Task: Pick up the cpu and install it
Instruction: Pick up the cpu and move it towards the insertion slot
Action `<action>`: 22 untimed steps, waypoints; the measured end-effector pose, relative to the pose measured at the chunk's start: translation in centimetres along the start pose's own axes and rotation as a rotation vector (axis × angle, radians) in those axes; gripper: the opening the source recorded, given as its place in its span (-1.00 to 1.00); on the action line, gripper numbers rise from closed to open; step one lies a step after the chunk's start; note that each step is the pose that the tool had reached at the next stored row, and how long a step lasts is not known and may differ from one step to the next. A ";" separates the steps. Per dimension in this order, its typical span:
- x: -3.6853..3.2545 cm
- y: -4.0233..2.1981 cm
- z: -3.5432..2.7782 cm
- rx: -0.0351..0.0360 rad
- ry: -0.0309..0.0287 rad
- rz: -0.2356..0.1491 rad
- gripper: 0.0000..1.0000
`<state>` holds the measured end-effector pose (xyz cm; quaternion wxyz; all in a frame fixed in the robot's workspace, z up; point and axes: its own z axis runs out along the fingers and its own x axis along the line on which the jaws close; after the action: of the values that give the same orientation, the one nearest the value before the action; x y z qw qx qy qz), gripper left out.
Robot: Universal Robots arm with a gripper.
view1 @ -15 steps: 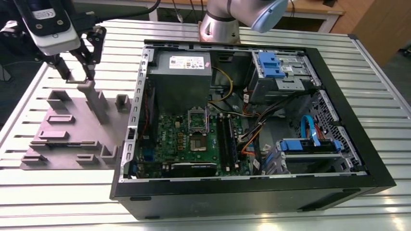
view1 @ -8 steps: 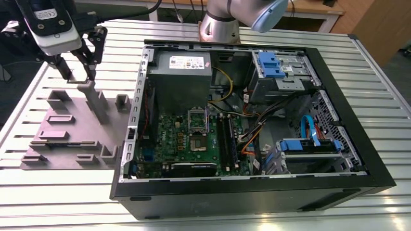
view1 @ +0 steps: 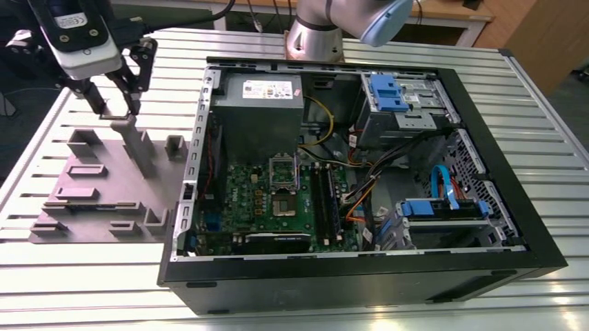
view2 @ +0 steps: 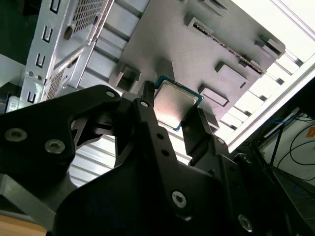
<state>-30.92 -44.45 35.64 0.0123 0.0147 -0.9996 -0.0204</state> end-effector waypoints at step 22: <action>-6.30 -0.19 -0.10 -0.0002 0.0067 0.000 -0.06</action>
<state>-24.61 -44.45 35.59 0.0156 0.0147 -0.9996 -0.0205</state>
